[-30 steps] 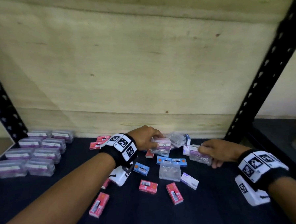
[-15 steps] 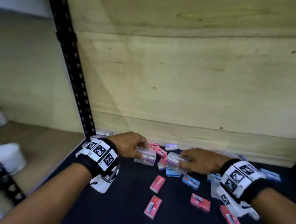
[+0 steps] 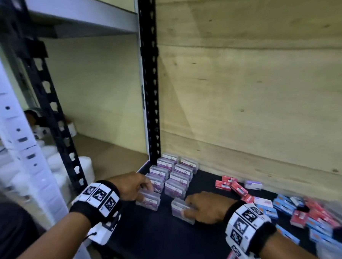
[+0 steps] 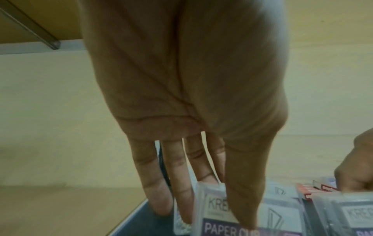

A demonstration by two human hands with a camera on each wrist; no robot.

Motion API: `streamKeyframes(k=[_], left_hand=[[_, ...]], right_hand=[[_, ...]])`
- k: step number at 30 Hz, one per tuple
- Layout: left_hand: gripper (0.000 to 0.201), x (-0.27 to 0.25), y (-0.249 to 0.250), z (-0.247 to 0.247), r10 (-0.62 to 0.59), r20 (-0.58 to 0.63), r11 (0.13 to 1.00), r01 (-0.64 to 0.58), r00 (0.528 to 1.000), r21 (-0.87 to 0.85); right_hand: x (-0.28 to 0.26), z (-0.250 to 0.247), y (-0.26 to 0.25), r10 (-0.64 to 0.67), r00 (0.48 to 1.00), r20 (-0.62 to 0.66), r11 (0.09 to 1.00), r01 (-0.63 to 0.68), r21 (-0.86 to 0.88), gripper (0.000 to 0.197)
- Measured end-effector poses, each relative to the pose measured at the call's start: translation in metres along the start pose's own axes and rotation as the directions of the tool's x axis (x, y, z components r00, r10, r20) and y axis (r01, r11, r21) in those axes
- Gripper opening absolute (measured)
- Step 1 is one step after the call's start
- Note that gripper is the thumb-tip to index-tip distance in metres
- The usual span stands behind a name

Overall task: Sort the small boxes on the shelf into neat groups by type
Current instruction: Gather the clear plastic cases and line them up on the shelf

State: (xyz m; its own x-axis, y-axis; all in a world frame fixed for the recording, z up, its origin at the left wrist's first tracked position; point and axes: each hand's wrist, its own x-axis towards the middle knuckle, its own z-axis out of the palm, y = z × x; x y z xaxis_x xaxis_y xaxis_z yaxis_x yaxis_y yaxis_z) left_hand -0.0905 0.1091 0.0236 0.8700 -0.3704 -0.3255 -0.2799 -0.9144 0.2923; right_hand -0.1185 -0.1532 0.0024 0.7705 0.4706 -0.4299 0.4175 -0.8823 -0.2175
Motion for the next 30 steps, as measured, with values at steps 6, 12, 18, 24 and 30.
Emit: streamKeyframes(k=[6, 12, 18, 24, 30], left_hand=[[0.030, 0.006, -0.019, 0.011, -0.013, -0.027, 0.999, 0.012, 1.000, -0.047], [0.036, 0.009, -0.022, 0.015, 0.037, -0.095, 0.999, -0.040, 0.995, -0.036], [0.038, 0.000, -0.021, 0.013, 0.155, -0.244, 0.987, -0.138, 0.957, 0.087], [0.028, 0.001, -0.018, 0.025, 0.230, -0.269, 0.968, -0.190, 0.935, 0.166], [0.024, 0.008, -0.025, 0.029, 0.247, -0.304, 0.966, -0.210, 0.920, 0.151]], right_hand=[[0.009, -0.002, -0.015, 0.027, 1.000, 0.009, 0.999, -0.026, -0.022, 0.048], [0.009, 0.003, -0.012, 0.026, 0.991, -0.131, 1.000, -0.026, 0.000, 0.042], [0.003, 0.010, -0.003, -0.062, 0.936, -0.347, 0.995, 0.086, 0.055, 0.028], [0.009, 0.011, -0.011, -0.070, 0.914, -0.399, 0.992, 0.104, 0.065, 0.019], [0.020, 0.008, -0.019, -0.024, 0.909, -0.416, 0.994, 0.066, 0.085, 0.019]])
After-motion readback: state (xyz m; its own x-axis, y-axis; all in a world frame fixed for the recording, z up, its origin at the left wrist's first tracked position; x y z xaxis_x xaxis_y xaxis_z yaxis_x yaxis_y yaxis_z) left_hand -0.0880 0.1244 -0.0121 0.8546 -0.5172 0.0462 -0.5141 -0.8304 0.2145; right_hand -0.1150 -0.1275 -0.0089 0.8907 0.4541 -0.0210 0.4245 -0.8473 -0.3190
